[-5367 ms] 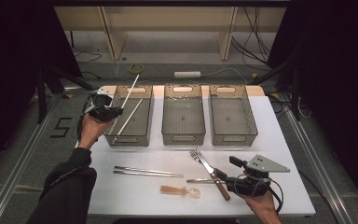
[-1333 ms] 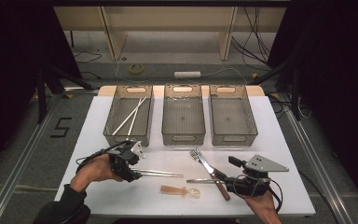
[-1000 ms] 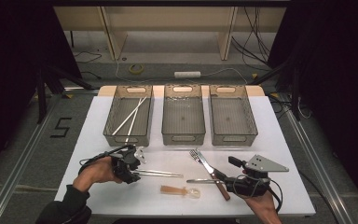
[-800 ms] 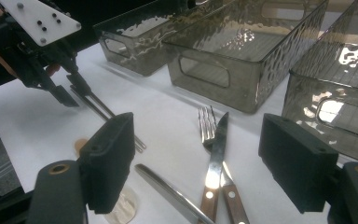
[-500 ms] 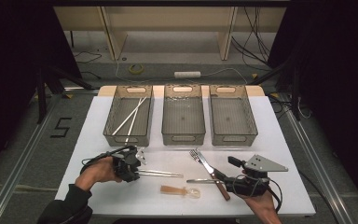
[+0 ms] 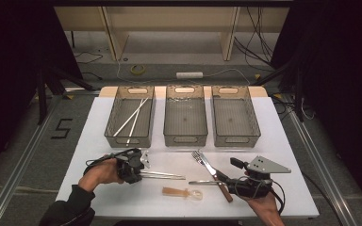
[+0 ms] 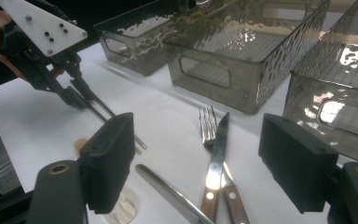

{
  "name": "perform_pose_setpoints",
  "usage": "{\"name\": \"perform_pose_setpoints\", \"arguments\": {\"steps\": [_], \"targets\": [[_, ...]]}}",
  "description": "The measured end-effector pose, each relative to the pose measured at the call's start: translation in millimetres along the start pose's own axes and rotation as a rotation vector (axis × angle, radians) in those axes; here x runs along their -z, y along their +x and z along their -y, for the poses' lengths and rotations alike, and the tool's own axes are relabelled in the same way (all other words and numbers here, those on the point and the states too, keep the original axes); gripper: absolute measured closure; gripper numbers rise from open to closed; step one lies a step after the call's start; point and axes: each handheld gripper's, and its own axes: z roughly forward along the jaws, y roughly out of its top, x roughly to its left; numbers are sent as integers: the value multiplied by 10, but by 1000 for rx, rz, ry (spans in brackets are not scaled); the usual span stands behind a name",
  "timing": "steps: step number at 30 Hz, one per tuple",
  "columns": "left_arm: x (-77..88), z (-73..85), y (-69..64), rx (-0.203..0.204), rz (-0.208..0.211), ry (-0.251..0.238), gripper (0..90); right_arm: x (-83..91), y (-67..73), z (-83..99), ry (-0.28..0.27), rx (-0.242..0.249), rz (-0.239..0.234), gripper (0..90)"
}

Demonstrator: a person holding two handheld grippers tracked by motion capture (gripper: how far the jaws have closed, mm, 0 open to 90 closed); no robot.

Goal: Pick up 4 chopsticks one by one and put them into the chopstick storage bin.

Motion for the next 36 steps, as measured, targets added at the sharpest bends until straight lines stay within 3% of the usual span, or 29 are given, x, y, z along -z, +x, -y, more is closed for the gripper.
{"name": "perform_pose_setpoints", "arguments": {"steps": [8,25,36], "targets": [[-5,-14,-20,-30,9,16,763,1,-3,0,0,1,-1,280],[-7,-14,-54,-142,7,13,810,-7,6,-2,6,3,-7,280],[-12,-23,-69,-186,6,15,828,-7,9,-1,9,3,-8,280]]}}
